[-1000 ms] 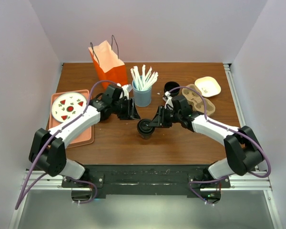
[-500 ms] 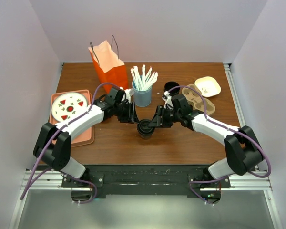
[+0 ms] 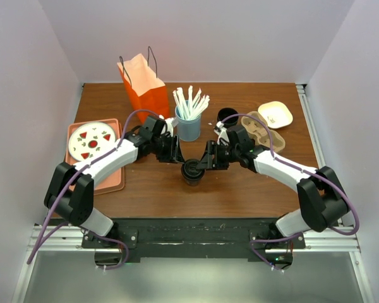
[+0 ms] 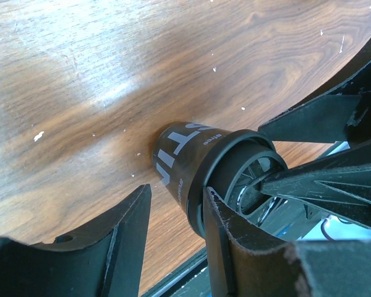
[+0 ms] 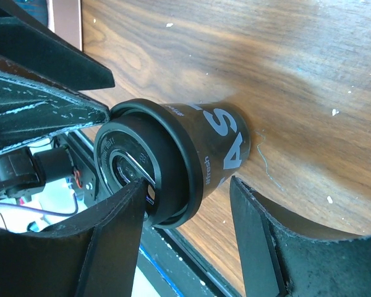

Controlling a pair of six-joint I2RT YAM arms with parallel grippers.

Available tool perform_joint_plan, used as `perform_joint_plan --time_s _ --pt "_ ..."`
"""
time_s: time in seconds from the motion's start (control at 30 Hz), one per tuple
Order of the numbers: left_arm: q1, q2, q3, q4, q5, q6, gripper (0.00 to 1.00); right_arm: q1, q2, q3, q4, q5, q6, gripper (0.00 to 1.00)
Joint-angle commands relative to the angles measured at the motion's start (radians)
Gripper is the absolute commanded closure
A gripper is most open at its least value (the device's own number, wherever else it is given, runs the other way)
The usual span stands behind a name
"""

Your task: Pack the takeout coffee

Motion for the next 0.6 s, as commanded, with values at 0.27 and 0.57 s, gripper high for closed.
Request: perform_joint_plan --time_s 0.27,0.57 --pt "0.002 -0.006 -0.012 0.026 -0.006 0.015 0.56 0.007 -0.003 0.038 -0.008 -0.049 -0.039 0.43" --pt "0.002 -0.009 -0.007 0.026 -0.002 0.008 0.56 0.007 -0.017 0.041 0.009 -0.063 -0.044 0.36"
